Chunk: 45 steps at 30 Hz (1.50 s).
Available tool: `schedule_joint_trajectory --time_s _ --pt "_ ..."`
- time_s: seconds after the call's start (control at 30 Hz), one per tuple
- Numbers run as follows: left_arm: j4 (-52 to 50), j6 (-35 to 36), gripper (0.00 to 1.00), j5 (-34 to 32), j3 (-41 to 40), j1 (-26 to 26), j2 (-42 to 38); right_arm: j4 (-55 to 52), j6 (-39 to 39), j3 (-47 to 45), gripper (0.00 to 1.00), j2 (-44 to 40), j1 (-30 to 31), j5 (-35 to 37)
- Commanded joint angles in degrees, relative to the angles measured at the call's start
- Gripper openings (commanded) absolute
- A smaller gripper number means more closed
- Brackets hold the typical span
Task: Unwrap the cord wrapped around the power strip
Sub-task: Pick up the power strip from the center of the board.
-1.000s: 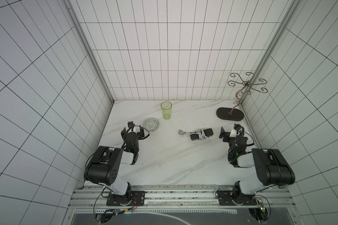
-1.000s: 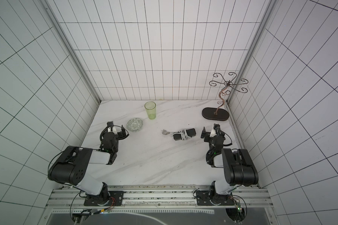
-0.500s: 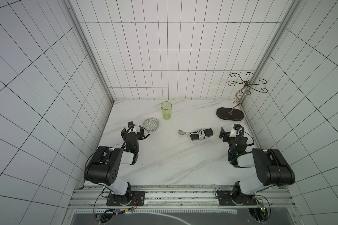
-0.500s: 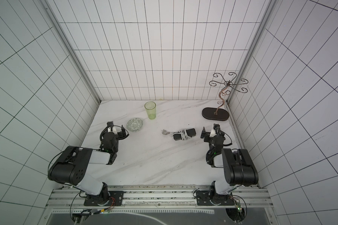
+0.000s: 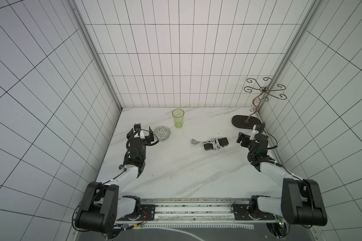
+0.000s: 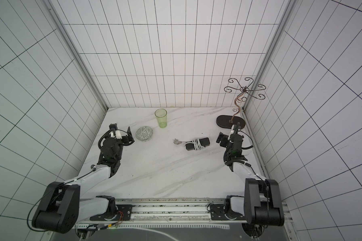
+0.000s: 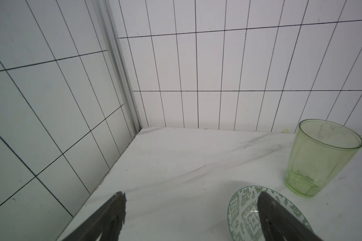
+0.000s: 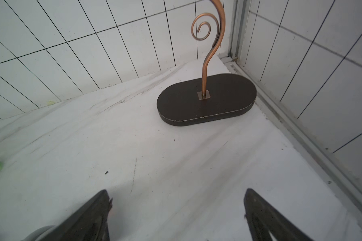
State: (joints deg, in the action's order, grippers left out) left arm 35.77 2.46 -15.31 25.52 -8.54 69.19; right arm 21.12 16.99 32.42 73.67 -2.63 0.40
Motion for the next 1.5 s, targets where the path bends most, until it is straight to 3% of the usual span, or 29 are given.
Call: schedule_joint_trajectory --time_s 0.0,0.13,0.43,0.73,0.87,1.17,1.47 --pt "-10.0 0.6 0.97 7.6 1.0 -1.4 -2.9 -20.6 16.6 10.7 0.98 2.1 -0.3 -10.0" --pt "-13.9 0.5 0.97 9.8 1.0 -6.3 -6.2 -22.7 31.6 12.1 0.98 3.9 2.4 -13.6" --pt "-17.6 0.1 0.97 5.2 -0.5 -19.2 -9.8 -21.1 45.4 19.0 0.99 14.5 5.1 -18.5" --pt "-17.5 -1.7 0.97 3.9 -2.5 -22.1 -11.8 -22.3 58.8 21.2 0.99 17.6 10.4 -15.9" --pt "-17.3 -1.6 0.97 3.4 -3.0 -22.1 -12.4 -25.7 61.4 24.5 0.97 20.3 12.3 -13.1" --pt "-17.1 -1.3 0.97 4.0 -3.2 -22.1 -13.5 -34.5 63.7 29.9 0.80 23.4 13.5 -6.6" --pt "-16.7 0.1 0.98 3.3 -3.6 -22.1 -14.1 -37.2 62.8 33.9 0.77 27.9 13.6 -6.4"
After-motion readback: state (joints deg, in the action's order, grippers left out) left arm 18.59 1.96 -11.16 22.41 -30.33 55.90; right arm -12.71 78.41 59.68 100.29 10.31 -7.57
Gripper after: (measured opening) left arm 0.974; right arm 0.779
